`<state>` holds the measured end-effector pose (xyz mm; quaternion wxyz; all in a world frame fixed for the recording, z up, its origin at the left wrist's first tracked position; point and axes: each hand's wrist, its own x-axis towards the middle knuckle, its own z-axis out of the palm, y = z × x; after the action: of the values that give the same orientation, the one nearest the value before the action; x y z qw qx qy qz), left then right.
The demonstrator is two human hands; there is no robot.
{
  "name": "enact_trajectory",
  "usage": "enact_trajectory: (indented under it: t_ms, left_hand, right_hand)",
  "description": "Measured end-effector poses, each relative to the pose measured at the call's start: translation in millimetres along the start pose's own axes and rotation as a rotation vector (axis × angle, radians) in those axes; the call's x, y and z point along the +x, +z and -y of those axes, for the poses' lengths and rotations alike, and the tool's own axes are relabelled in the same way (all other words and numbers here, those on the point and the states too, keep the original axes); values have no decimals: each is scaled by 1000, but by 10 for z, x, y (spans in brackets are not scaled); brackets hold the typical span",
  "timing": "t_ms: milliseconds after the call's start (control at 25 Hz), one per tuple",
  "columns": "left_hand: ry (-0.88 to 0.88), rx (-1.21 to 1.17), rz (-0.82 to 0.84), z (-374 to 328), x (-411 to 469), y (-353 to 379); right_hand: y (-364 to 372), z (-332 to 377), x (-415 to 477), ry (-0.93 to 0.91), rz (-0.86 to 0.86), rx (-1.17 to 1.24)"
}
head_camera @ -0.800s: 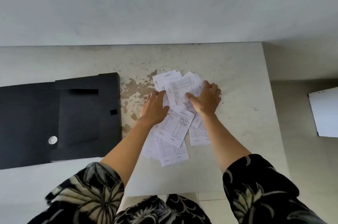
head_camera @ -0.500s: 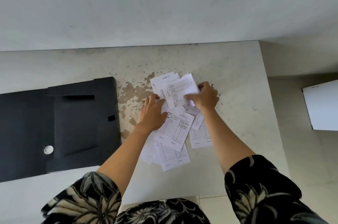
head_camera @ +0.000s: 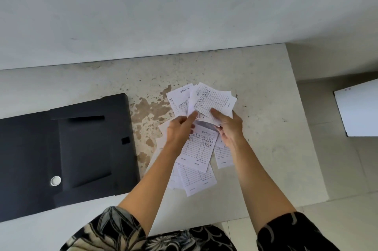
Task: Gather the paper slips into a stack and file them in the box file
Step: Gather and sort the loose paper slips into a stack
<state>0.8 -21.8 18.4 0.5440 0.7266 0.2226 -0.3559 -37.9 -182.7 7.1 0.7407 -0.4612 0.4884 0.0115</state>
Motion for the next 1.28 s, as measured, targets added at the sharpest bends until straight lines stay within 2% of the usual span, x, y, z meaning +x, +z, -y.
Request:
enact_trajectory:
  t_ms: [80,200,360,480,560,640,720,840,1040,1280]
  left_hand:
    - [-68,-256,128,-75,1,65]
    - [46,-408,203,-120,19,48]
    - [37,-435,103,-102,98,-39]
    - [18,-323,60,-128,159,-176]
    - [43,-231,79,-157,171,-273]
    - [65,-206,84,-166,173,-337]
    - [74,-253,58,-150,161,-369]
    - [80,-357,39,-88,103,-399]
    - [105,-315,-19,-20,-6,-513]
    - [121,-319,-30,111,-38,-611]
  right_hand:
    - [37,-83,-84,8,29,57]
    - [101,-130,-152,13,21,107]
    - [100,-94,-142,-23,25,18]
    - [35,41,-113,-219,-50,-178]
    - [4,162,-100,-302,-10,-300]
    - [-1,242,-69,-252,134,-416]
    - [21,262,-61,-209,200,-505]
    - [11,172,-83,-169,157,-403]
    - [-26,-52,-167,-62,77,-236]
    - [113,-310,-333,-35,159,-260]
